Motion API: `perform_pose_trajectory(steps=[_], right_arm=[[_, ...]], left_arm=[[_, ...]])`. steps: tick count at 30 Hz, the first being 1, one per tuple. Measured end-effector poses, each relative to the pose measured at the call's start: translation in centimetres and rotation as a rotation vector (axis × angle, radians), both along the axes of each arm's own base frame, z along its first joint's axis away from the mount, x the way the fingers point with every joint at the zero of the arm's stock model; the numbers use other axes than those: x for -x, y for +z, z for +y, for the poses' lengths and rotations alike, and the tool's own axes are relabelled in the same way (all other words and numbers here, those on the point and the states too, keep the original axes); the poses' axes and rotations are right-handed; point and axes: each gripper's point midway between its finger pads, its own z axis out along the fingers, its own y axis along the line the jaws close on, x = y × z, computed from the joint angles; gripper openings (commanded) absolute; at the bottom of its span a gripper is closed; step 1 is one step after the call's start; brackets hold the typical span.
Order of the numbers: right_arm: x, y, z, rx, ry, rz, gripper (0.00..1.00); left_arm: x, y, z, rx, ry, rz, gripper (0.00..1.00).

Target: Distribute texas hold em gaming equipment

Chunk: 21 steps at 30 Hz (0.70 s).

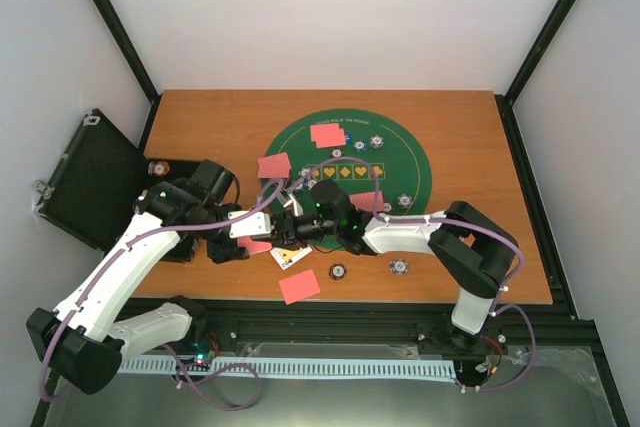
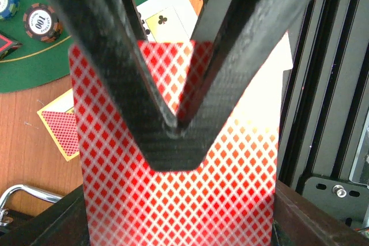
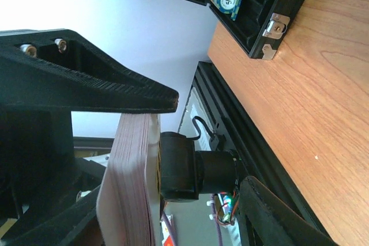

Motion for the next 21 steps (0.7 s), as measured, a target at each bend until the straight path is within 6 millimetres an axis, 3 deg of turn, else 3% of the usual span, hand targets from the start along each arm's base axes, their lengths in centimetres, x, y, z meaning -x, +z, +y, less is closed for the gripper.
perform_pose_trajectory(steps=[13, 21], right_arm=[[-0.8, 1.3, -2.6, 0.047, -0.029, -0.050, 0.33], [-0.9, 1.3, -3.7, 0.091, -0.052, -0.056, 0.15]], left_arm=[[-0.2, -0.1, 0.1, -0.010, 0.003, -0.003, 0.22], [-0.2, -0.1, 0.1, -0.010, 0.003, -0.003, 0.21]])
